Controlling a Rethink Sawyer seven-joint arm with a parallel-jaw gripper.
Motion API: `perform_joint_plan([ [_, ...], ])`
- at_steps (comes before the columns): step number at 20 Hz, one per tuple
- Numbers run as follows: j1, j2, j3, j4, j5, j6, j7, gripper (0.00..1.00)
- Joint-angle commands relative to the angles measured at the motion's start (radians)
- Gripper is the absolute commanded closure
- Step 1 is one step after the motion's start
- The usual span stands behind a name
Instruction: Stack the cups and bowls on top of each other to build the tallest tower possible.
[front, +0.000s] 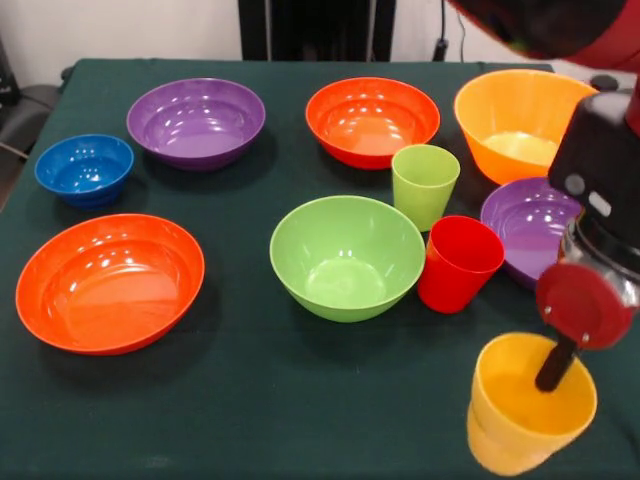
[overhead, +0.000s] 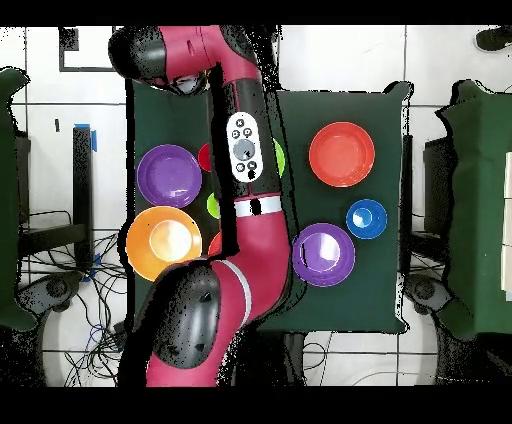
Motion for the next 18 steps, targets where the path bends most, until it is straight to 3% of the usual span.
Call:
perform_joint_plan([
  [1,-0.034,0.066,0.339,-0.225,-0.341,0.153,-0.409,1.0],
  [5,-0.064,0.085,0.489,-0.231,-0.485,0.163,-0.473,1.0],
  [9,-0.09,0.093,0.578,-0.223,-0.569,0.173,-0.523,1.0],
  [11,-0.101,0.088,0.557,-0.203,-0.55,0.177,-0.522,1.0],
  [15,-0.132,0.08,0.447,-0.122,-0.429,0.171,-0.471,1.0],
  [17,-0.121,0.082,0.447,-0.119,-0.429,0.167,-0.458,1.0],
  [18,-0.136,0.076,0.396,-0.079,-0.38,0.155,-0.435,1.0],
])
